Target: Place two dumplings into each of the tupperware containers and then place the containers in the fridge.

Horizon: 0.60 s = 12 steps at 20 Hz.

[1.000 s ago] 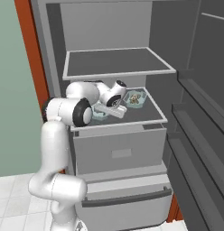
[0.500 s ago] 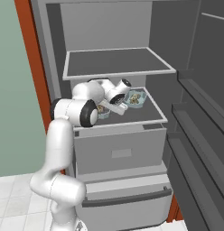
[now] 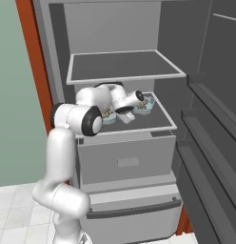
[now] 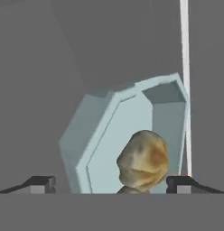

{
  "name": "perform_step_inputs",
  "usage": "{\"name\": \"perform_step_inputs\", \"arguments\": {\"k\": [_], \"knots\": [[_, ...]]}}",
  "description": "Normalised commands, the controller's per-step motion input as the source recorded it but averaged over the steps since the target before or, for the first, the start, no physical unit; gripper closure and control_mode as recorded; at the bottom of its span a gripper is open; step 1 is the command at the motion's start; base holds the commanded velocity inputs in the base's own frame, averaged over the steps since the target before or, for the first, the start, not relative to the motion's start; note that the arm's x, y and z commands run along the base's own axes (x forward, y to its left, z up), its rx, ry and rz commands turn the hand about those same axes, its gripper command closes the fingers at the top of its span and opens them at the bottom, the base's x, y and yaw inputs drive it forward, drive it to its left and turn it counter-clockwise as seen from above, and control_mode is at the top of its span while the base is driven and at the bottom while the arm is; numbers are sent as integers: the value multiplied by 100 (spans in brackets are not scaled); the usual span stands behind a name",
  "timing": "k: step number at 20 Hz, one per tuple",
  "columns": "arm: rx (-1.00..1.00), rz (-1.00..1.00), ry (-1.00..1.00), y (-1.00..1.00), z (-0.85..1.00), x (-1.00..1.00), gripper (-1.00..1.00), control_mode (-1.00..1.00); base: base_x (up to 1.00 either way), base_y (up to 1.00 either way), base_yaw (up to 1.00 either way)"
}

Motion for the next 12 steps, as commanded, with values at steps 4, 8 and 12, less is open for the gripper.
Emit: {"name": "perform_step_inputs", "arguments": {"k": [4, 8, 12], "knots": [[45, 0, -72, -94, 25, -99, -100, -100, 0, 0, 0], [37, 3, -63, -91, 16, -100, -100, -100, 0, 0, 0], [25, 7, -46, -96, -13, -100, -100, -100, 0, 0, 0]]}}
